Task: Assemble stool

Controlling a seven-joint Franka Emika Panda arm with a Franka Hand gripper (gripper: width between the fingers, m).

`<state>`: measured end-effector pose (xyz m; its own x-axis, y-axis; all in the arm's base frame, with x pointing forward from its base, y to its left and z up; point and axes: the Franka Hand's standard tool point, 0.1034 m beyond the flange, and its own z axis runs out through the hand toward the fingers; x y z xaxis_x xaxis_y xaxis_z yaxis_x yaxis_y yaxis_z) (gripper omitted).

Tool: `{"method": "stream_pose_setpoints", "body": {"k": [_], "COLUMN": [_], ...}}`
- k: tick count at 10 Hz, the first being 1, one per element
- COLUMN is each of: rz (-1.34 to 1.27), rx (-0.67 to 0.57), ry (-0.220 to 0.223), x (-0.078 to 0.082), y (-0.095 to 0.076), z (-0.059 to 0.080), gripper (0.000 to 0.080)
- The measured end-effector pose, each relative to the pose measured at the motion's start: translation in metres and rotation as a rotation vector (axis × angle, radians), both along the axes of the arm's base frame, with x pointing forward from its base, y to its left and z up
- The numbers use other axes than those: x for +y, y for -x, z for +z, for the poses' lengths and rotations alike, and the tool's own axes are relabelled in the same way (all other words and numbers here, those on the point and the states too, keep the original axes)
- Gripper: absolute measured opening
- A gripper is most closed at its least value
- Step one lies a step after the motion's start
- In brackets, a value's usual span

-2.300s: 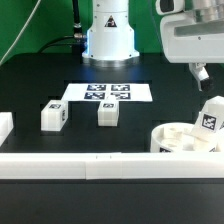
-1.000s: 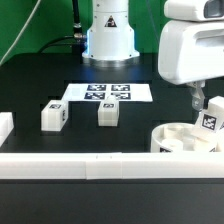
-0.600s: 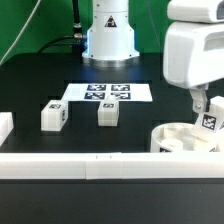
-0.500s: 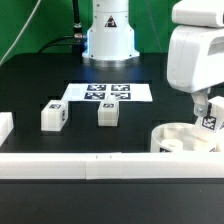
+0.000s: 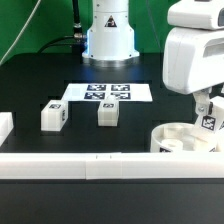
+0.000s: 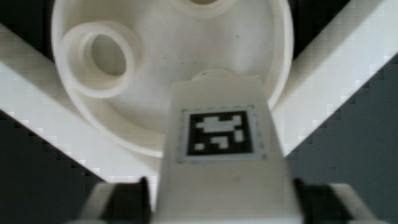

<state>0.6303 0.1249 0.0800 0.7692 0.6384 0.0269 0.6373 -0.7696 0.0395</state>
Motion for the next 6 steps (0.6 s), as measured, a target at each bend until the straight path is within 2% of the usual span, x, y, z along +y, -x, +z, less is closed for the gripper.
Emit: {"method": "stream_pose_setpoints", "body": {"k": [1,3,6], "rz": [-0.010,-0.030,-0.348], "rx": [0.000,0.000,-0.013], "ry": [-0.001,-0.002,-0.042], "x": [0.0000,0.0000,-0.0012], "y": [0.0000,0.0000,0.0005], "z": [0.0000,-0.0001,-0.0003], "gripper": [0.0337,0.0337,0.0337]}}
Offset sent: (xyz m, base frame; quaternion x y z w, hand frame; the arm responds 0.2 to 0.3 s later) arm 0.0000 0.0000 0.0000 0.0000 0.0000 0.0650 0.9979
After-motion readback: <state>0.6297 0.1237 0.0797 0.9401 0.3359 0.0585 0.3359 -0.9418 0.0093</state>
